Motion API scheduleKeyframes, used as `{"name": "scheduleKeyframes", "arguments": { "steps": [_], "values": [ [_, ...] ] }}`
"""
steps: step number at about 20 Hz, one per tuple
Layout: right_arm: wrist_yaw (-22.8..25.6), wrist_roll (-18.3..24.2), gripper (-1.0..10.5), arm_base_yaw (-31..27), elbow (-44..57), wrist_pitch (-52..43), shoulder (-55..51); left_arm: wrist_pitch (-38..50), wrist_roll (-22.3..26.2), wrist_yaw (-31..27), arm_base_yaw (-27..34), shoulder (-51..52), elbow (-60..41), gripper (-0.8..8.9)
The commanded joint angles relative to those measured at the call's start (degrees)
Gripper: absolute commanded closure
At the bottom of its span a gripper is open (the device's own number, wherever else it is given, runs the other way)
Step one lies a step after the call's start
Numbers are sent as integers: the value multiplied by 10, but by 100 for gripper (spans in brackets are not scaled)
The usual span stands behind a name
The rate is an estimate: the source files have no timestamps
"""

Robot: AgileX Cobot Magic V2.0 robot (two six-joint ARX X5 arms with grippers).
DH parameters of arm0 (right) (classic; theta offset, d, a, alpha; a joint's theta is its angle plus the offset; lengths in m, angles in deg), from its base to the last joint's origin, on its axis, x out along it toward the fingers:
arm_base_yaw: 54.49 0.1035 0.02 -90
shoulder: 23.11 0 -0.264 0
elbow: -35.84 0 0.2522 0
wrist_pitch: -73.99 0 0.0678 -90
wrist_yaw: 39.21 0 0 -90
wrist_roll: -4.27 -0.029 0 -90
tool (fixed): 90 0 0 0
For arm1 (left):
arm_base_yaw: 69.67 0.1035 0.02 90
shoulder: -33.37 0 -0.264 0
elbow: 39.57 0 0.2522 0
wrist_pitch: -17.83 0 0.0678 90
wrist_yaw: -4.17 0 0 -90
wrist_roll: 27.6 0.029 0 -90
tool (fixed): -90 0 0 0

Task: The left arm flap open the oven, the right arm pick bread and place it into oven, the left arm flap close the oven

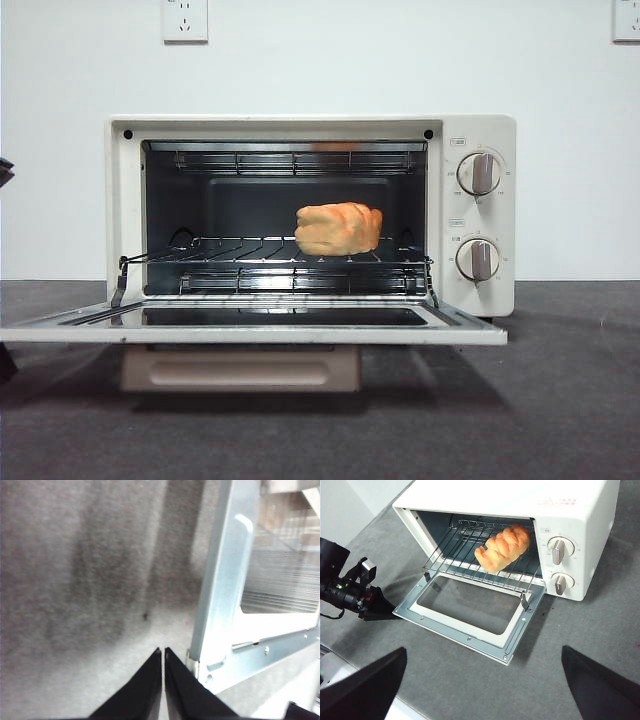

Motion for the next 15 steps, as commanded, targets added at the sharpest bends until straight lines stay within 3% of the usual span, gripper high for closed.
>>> {"name": "scheduleKeyframes", "arguments": {
  "steps": [1, 8, 15],
  "values": [
    [2, 5, 452, 5, -9, -6, 3, 25, -9, 50, -3, -7, 4, 798],
    [-2, 5, 452, 5, -9, -6, 3, 105, -77, 116, -3, -5, 11, 798],
    [-2, 2, 452, 5, -9, -6, 3, 157, -133, 118, -3, -3, 42, 798]
  ]
}}
